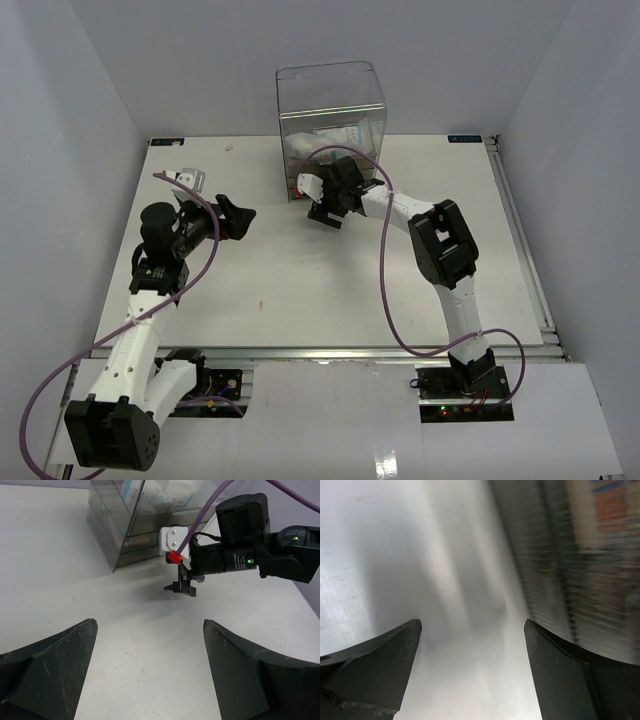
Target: Organize the makeup
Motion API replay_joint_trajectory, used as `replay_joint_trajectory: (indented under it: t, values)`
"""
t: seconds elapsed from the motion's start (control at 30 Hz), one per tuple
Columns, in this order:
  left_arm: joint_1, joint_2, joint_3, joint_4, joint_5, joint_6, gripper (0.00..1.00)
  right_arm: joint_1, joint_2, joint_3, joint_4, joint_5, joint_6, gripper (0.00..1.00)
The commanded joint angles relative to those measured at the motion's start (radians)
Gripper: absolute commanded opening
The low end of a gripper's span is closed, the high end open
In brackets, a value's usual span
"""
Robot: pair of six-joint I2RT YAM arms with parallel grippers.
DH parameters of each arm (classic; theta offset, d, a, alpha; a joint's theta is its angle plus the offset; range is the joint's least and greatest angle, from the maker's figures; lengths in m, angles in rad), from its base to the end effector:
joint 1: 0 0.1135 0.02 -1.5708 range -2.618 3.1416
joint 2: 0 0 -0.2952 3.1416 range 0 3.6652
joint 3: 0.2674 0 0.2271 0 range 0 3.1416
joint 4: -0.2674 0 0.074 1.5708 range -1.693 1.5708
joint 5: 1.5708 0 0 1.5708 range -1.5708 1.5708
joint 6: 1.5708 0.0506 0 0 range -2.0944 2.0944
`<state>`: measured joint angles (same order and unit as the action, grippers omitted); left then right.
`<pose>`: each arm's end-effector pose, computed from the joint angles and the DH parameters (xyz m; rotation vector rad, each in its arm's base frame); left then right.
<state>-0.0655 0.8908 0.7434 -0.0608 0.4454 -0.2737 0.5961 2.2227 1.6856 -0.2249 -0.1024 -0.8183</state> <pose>0.1751 -0.0333 0.3455 0.1396 1.7976 -0.6385 0.4174 0.2894 0.2018 -1.5508 1.7360 0.0081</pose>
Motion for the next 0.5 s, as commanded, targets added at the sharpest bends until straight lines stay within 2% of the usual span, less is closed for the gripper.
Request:
replay_joint_trajectory:
  t: [0.0, 0.13, 0.23, 0.3, 0.43, 0.47]
  values:
    - [0.011, 0.002, -0.014, 0.018, 0.022, -0.007, 0.98, -0.004, -0.151, -0.142, -0.055, -0.223, -0.018, 0.9]
    - [0.013, 0.043, -0.021, 0.035, 0.075, -0.015, 0.98, -0.033, -0.354, -0.306, -0.098, -0.376, 0.036, 0.9]
    - [0.015, 0.083, -0.013, 0.035, 0.116, -0.017, 0.98, -0.098, -0.492, -0.357, -0.137, -0.442, 0.115, 0.9]
    - [0.015, 0.097, -0.016, 0.043, 0.119, -0.023, 0.98, -0.185, -0.569, -0.394, -0.137, -0.488, 0.189, 0.9]
    - [0.016, 0.147, -0.01, 0.074, 0.142, -0.04, 0.98, -0.483, -0.682, -0.456, -0.121, -0.729, 0.341, 0.9]
    - [0.016, 0.166, -0.006, 0.085, 0.153, -0.048, 0.98, -0.523, -0.703, -0.471, -0.114, -0.727, 0.378, 0.9]
